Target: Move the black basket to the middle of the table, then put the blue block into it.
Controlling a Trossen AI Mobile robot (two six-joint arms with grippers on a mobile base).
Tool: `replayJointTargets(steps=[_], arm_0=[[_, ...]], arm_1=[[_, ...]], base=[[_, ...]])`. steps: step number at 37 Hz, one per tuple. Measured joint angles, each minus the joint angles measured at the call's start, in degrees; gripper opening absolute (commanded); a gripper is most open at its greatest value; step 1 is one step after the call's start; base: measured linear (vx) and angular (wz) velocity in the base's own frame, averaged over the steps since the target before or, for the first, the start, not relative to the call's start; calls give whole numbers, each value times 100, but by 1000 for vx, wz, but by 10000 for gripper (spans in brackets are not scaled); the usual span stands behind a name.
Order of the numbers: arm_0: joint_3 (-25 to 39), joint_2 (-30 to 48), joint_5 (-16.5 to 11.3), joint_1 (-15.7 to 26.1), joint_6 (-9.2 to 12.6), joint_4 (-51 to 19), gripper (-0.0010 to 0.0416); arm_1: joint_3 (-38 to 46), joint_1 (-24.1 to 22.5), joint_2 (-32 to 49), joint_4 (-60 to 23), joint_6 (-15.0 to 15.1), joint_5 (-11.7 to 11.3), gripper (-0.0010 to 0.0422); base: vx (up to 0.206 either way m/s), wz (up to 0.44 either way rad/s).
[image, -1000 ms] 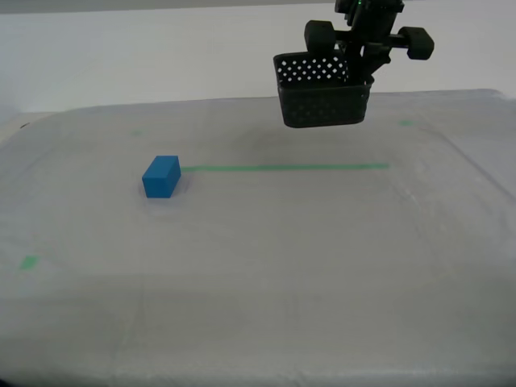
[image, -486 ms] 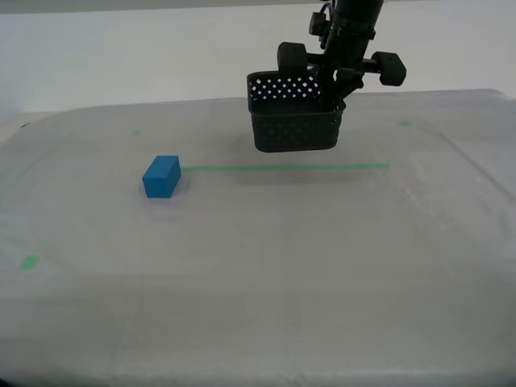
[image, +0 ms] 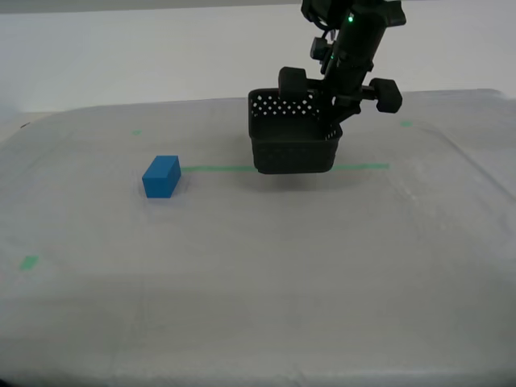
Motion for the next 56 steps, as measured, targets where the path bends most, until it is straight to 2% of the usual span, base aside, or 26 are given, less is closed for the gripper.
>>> replayJointTargets(steps=[14,18,45,56], arm_0=[[-221,284,42,0,-24,358,0],[-205,293,50,0,44,437,0],[-260,361,42,-4,125,404,2],[-258,361,39,0,81,404,57]], arm_1=[[0,0,0,0,0,2,0],[0,0,0,0,0,0,0],[0,0,0,0,0,2,0],[0,0,0,0,0,0,0]], base=[[0,0],[0,0],[0,0],[0,0]])
